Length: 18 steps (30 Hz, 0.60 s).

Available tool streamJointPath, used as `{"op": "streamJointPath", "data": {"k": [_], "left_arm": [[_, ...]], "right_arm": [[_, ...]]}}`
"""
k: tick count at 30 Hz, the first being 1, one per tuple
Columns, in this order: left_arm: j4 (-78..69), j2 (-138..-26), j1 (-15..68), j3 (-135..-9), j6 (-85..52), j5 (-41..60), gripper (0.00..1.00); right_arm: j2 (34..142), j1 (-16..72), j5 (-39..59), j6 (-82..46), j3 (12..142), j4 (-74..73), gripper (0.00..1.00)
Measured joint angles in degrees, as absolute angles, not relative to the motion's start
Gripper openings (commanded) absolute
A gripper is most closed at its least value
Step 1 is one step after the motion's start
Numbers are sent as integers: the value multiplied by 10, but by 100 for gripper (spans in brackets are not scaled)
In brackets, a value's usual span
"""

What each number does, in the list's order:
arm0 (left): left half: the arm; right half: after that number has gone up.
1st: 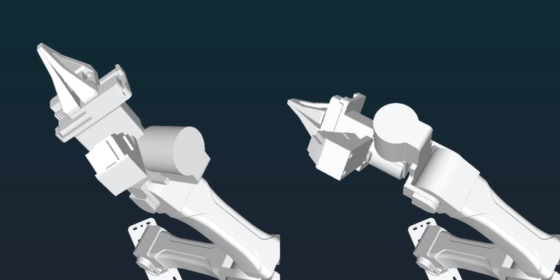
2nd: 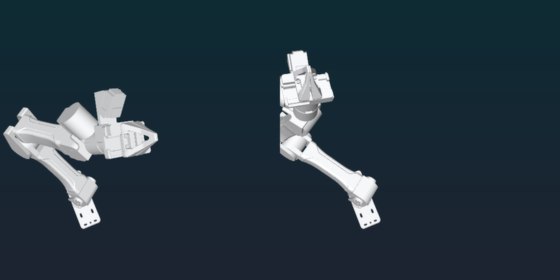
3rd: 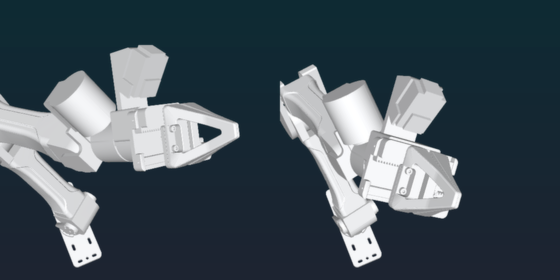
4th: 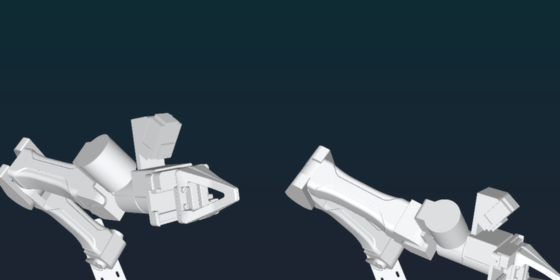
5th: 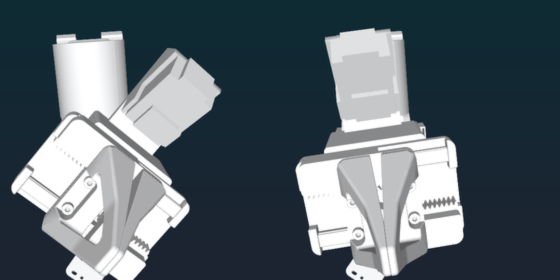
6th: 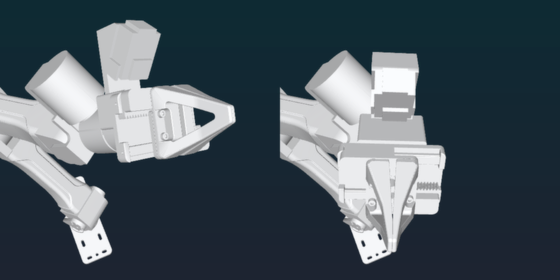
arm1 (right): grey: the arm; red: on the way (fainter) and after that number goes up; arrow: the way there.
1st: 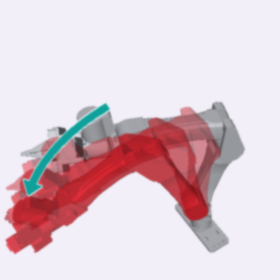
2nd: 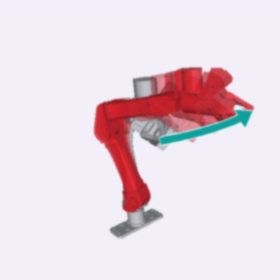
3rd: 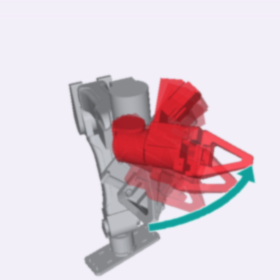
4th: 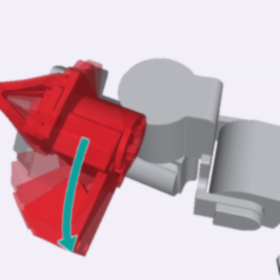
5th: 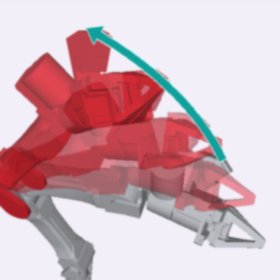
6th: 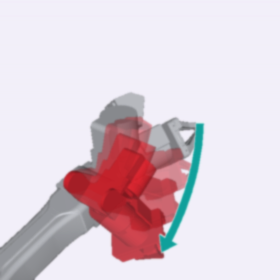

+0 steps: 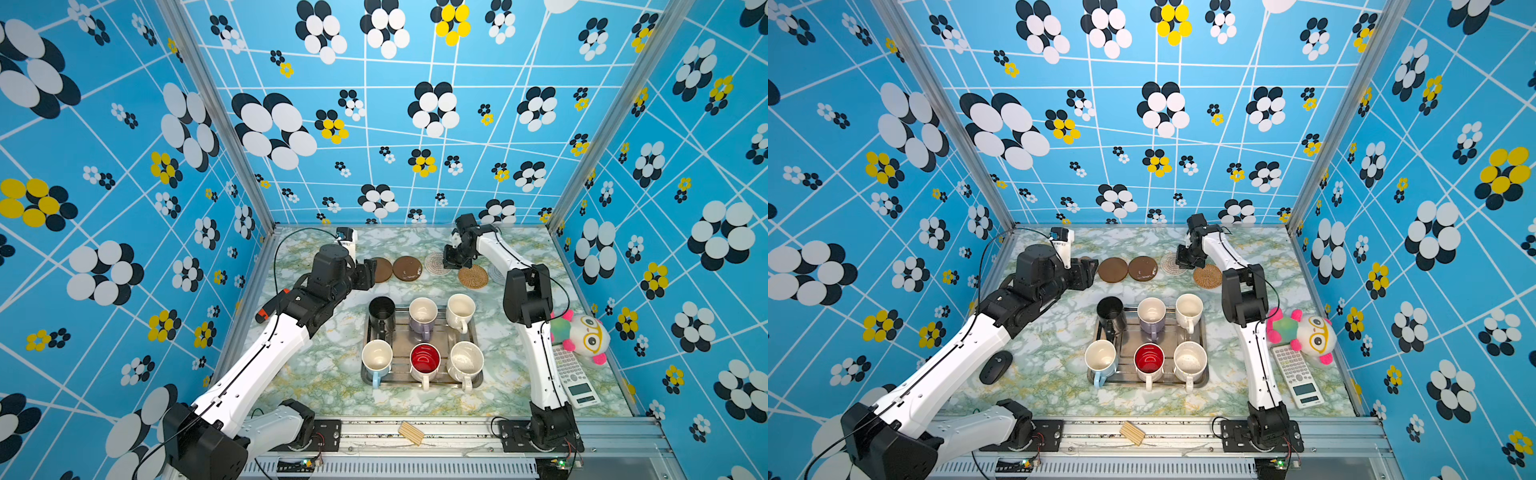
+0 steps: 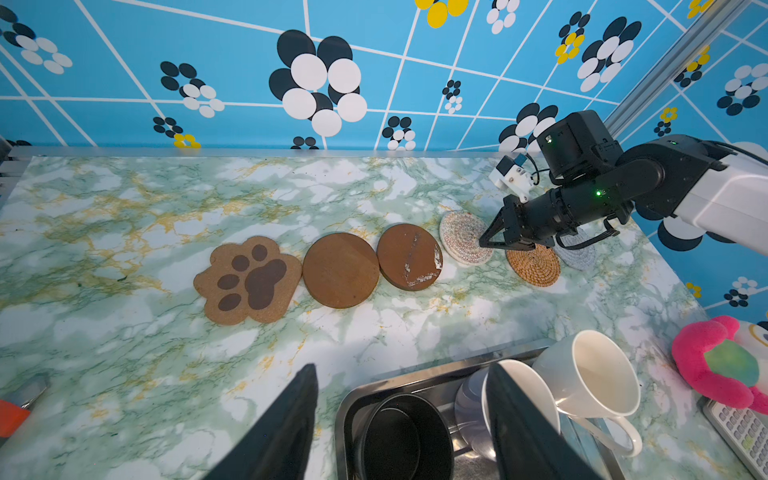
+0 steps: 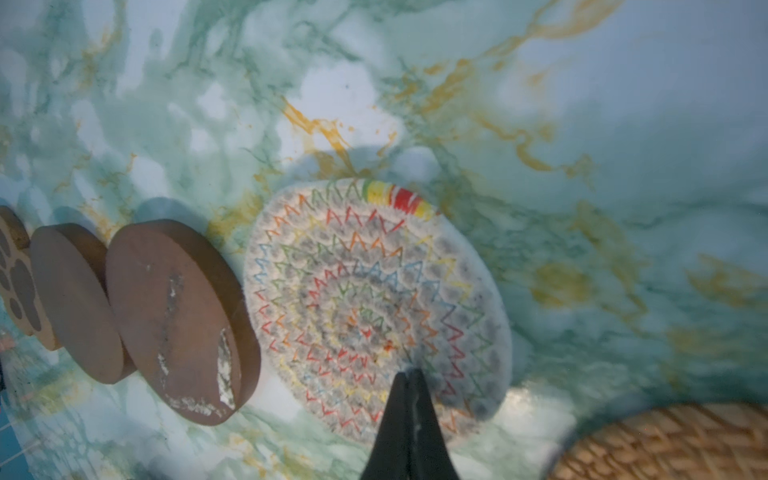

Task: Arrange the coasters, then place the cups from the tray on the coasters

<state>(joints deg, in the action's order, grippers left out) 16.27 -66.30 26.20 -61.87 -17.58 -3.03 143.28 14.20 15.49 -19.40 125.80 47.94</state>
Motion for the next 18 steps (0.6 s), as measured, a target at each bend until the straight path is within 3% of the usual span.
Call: {"op": "streamJointPath", "data": {"k": [18], "left_arm": [[162, -663, 262, -614, -182, -28, 65]], "right_arm": [[1386, 149, 166, -191, 1169, 434, 0]]}}
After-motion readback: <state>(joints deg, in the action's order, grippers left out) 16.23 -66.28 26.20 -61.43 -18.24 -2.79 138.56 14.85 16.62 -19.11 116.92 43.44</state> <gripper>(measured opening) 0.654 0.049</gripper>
